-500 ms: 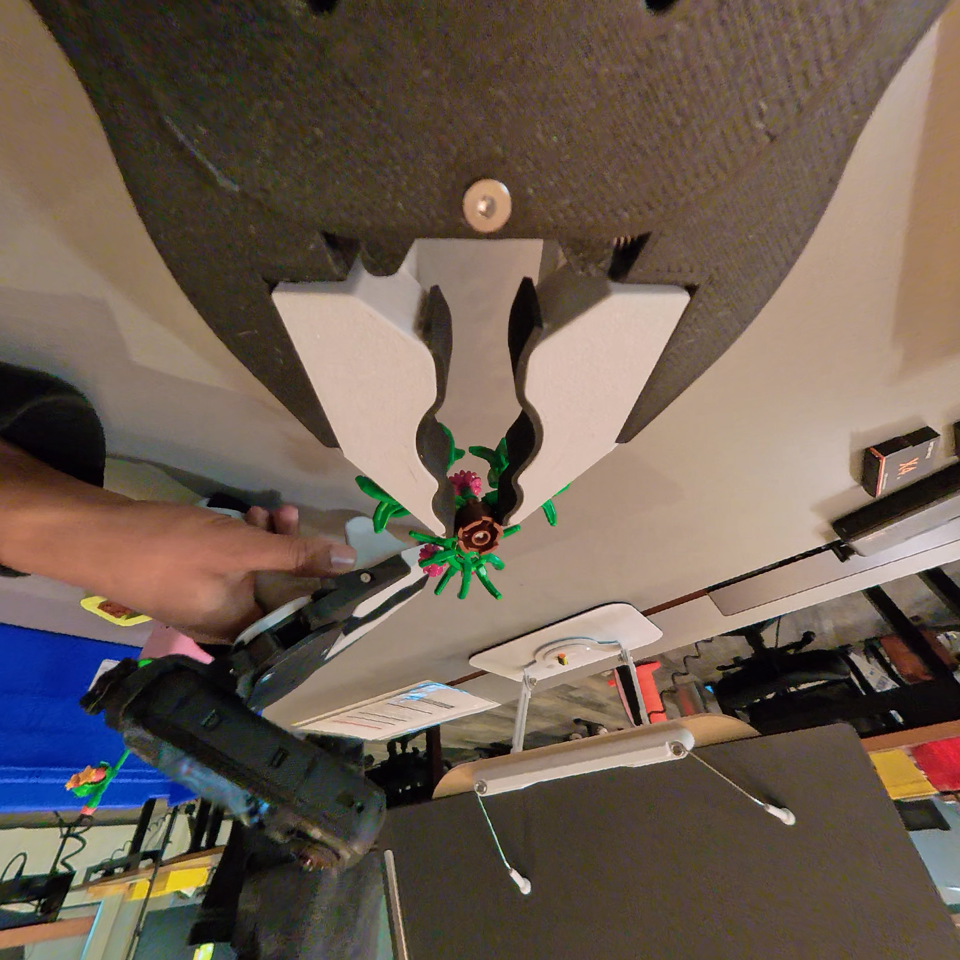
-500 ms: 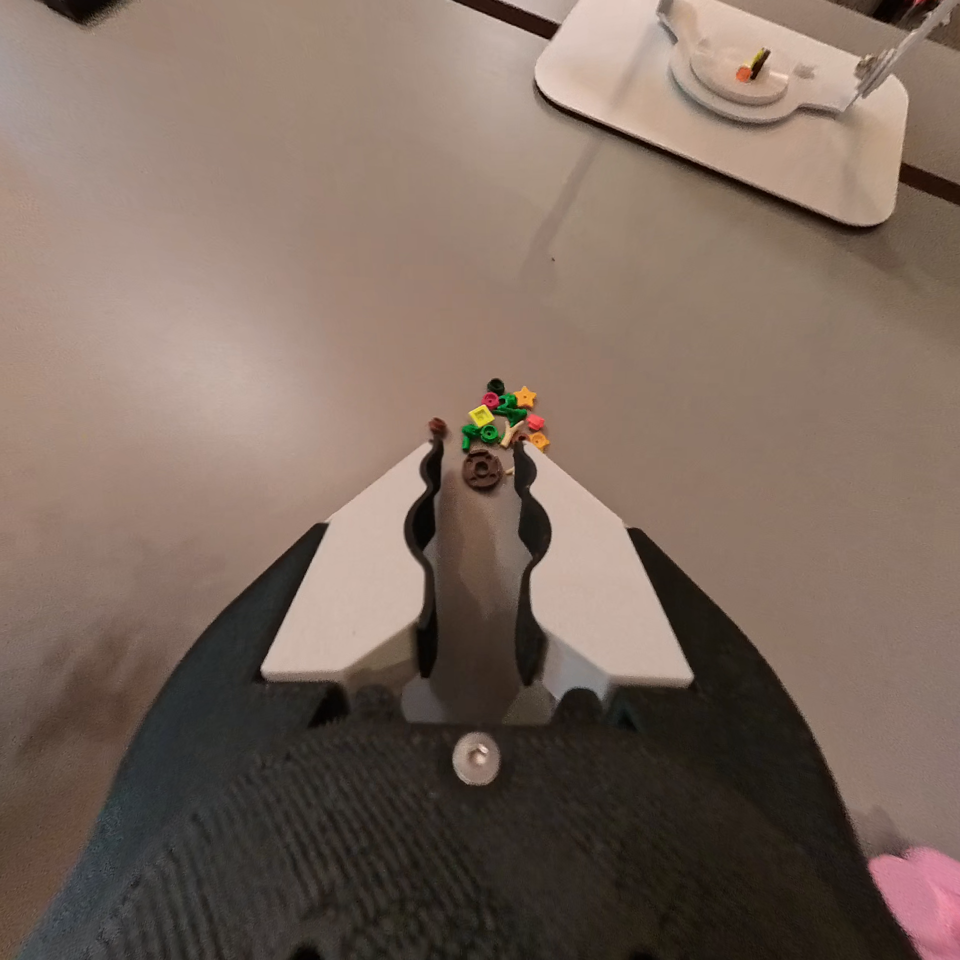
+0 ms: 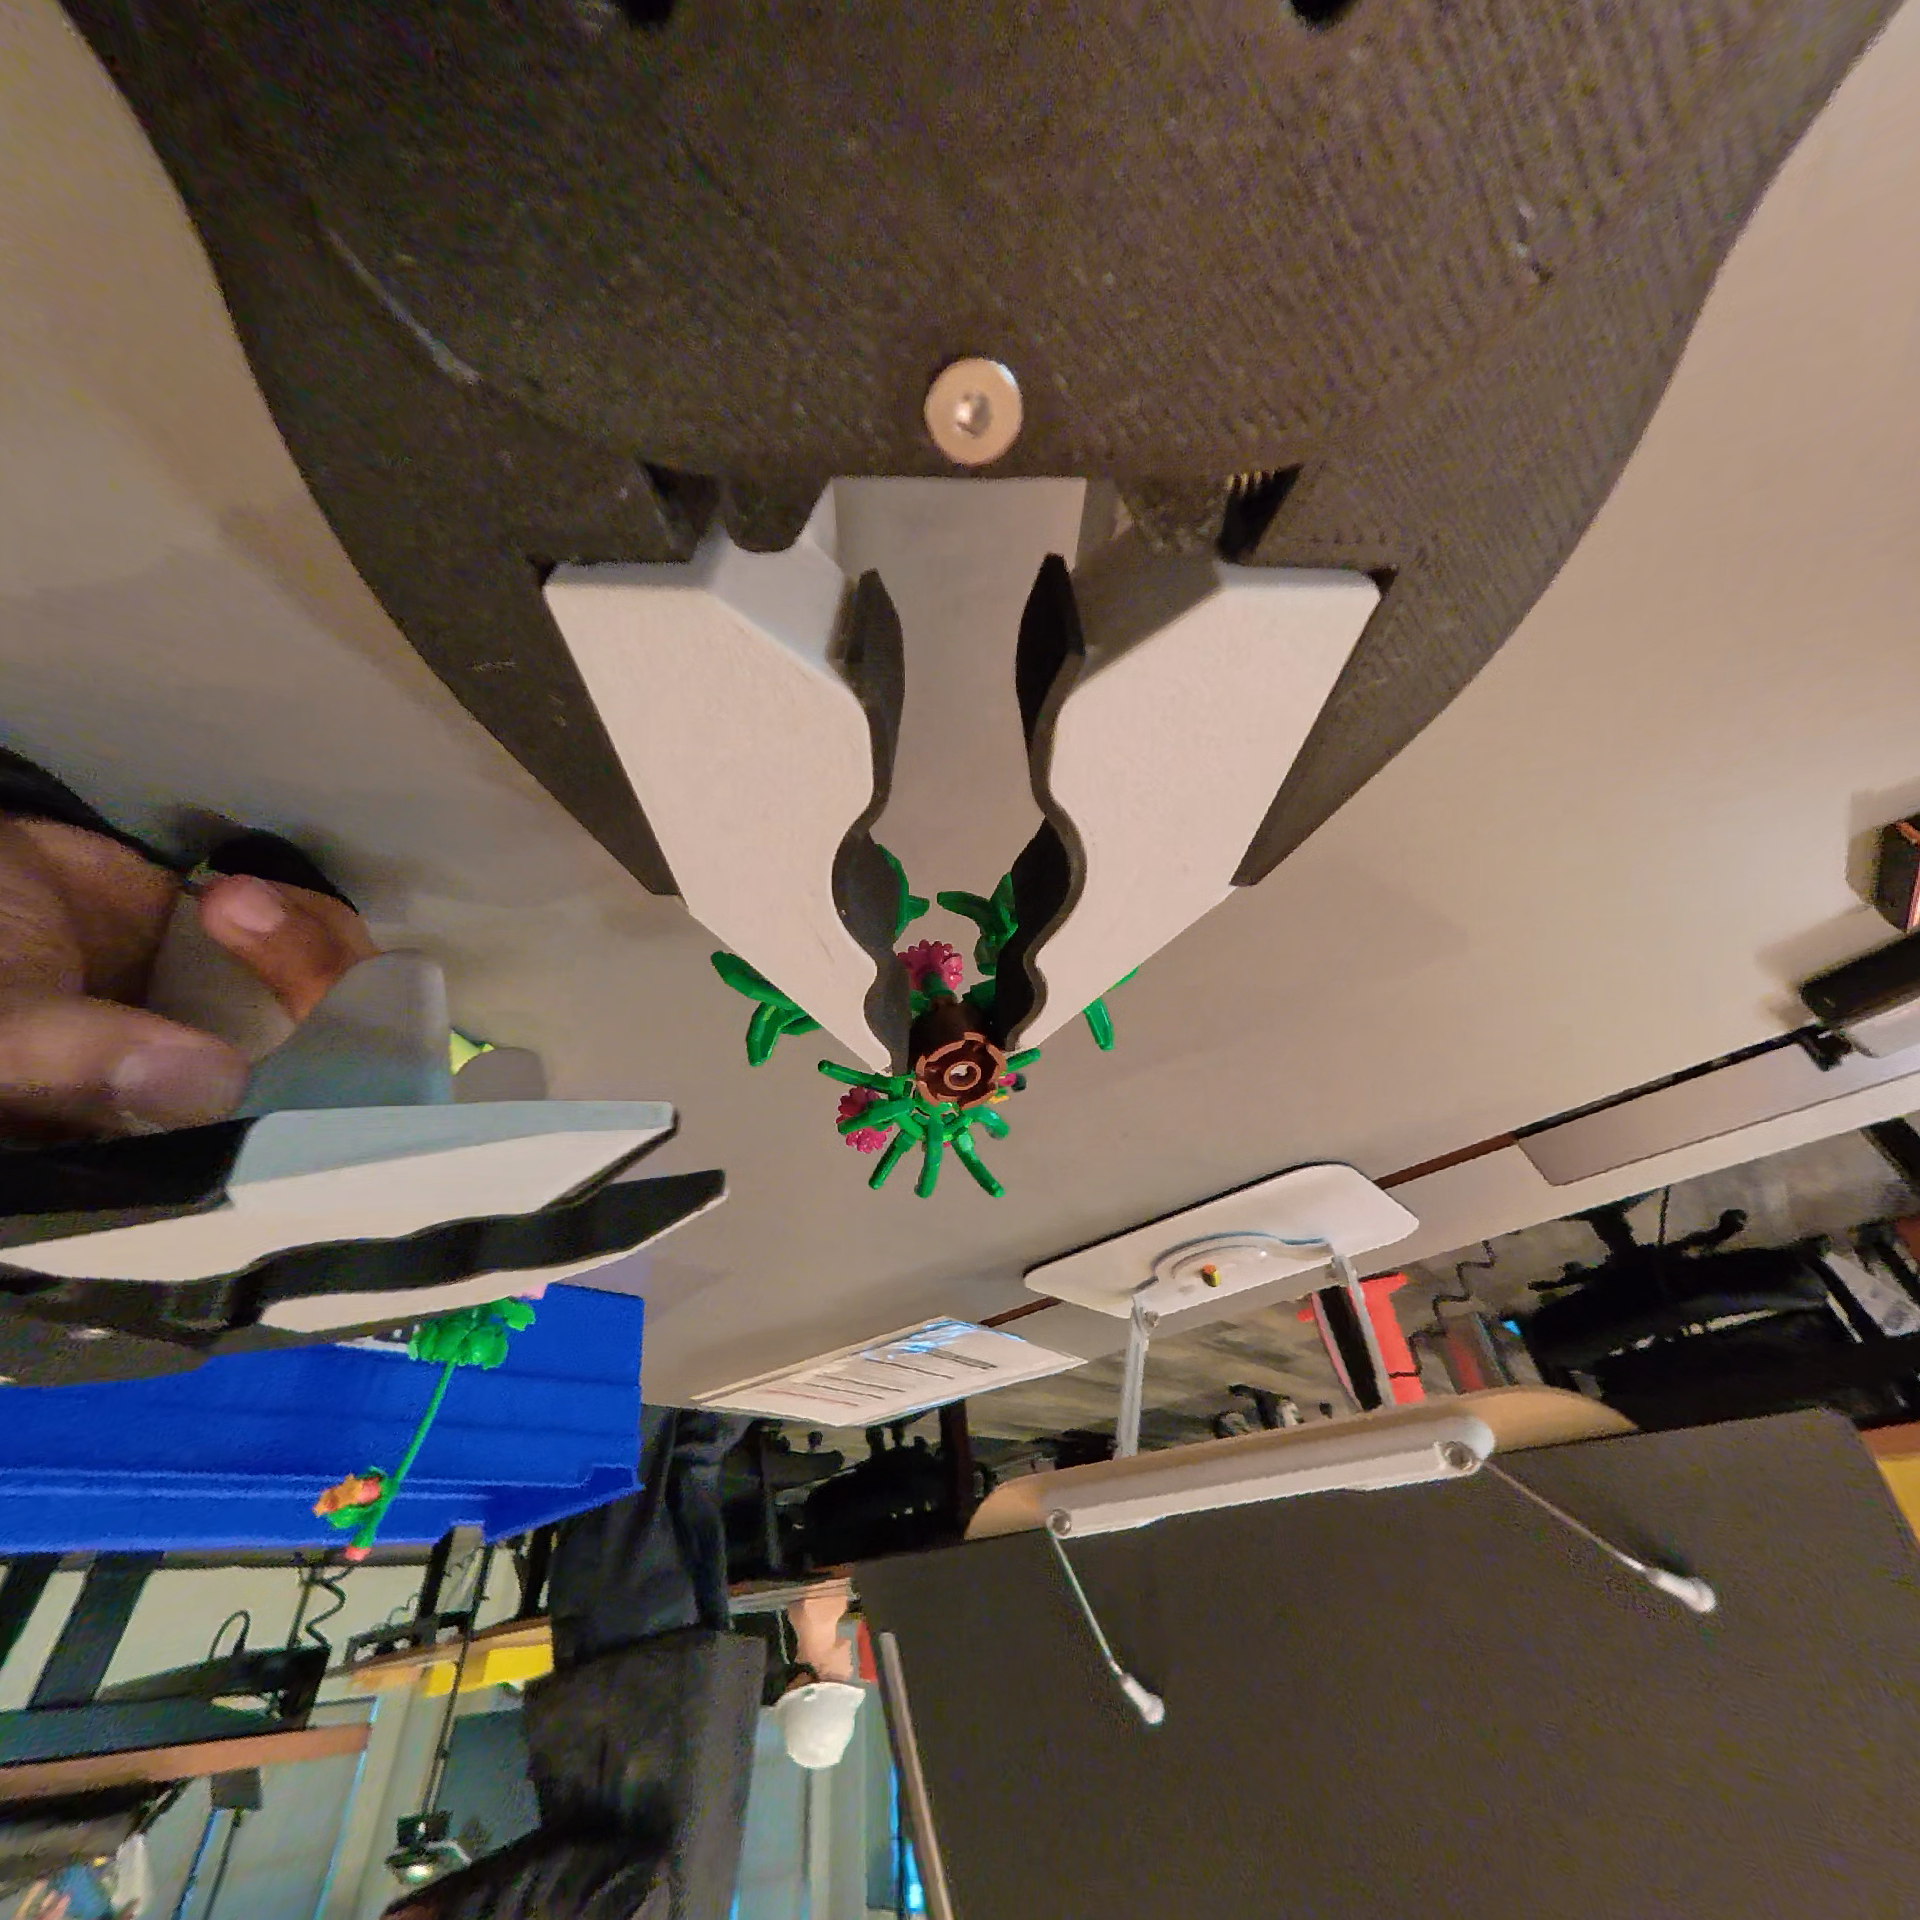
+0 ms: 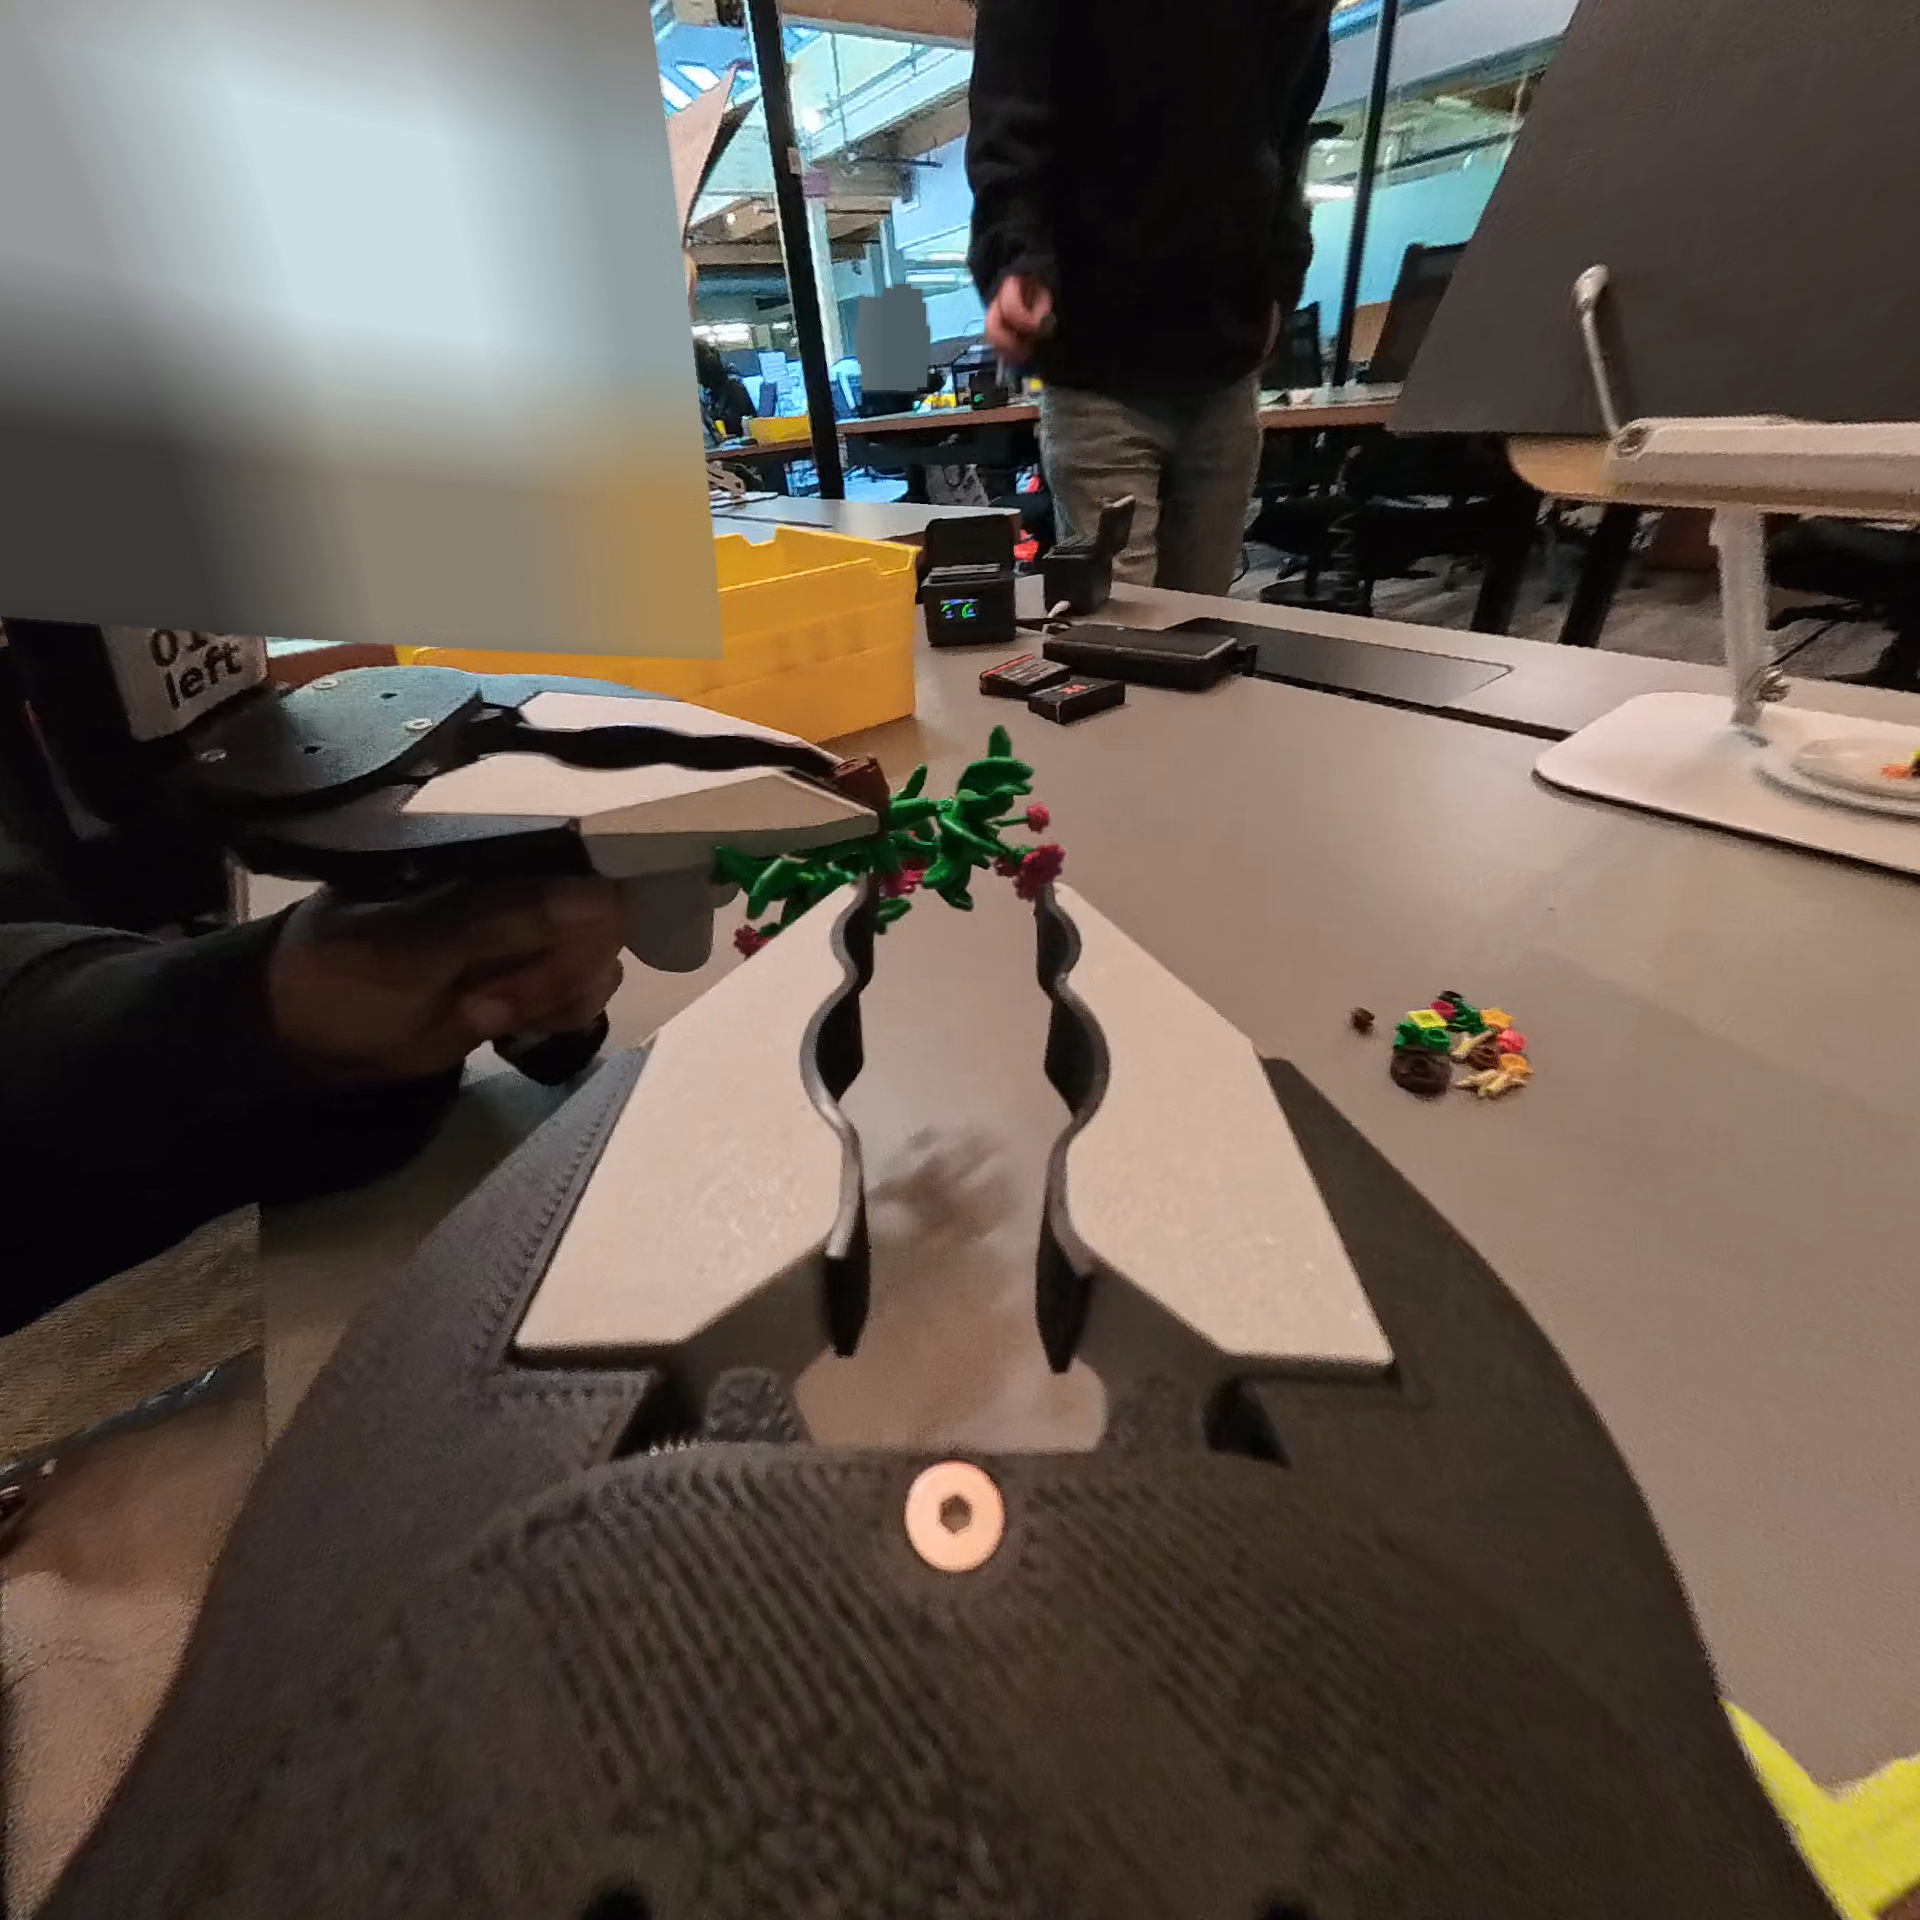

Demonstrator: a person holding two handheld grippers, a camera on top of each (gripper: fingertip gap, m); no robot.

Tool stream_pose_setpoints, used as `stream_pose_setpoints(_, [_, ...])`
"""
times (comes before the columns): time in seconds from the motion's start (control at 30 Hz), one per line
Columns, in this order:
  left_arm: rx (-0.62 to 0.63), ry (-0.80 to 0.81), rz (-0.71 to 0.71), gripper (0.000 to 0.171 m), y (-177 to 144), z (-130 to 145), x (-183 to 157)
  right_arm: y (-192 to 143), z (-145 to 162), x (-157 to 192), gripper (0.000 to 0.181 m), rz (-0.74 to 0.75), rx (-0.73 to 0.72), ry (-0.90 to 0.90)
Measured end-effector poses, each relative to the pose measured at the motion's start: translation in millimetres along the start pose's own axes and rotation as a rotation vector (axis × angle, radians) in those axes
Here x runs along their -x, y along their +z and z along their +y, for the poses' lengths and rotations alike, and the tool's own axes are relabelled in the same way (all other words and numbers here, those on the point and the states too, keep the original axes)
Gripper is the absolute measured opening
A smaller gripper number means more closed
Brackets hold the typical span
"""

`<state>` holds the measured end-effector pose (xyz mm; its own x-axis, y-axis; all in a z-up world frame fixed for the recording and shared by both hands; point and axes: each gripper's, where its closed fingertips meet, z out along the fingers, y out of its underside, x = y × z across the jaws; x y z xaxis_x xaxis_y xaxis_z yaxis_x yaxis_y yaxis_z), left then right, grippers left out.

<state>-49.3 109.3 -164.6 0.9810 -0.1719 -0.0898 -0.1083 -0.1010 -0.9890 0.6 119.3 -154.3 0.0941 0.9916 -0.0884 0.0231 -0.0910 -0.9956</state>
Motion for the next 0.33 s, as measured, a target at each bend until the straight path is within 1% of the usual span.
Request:
stream_pose_setpoints(0.1, [-0.013, 0.042, 0.023, 0.015, 0.8, -1.8, -9.7, 2.7, 2.0, 5.0, 0.034, -0.036, 0.014, 0.019])
stream_pose_setpoints(0.2, [-0.035, 0.045, 0.029, 0.015, -0.6, -4.6, -12.0, -0.4, -1.4, -0.7, 0.034, -0.024, -0.011, 0.039])
stream_pose_setpoints(0.27, [-0.062, 0.060, 0.017, 0.015, -2.8, -7.6, -10.4, -2.7, -2.4, -4.9, 0.031, -0.044, -0.020, 0.126])
stream_pose_setpoints(0.33, [-0.069, 0.112, -0.008, 0.015, -3.7, -7.6, -9.0, -4.7, -4.6, -5.1, 0.031, -0.109, -0.045, 0.259])
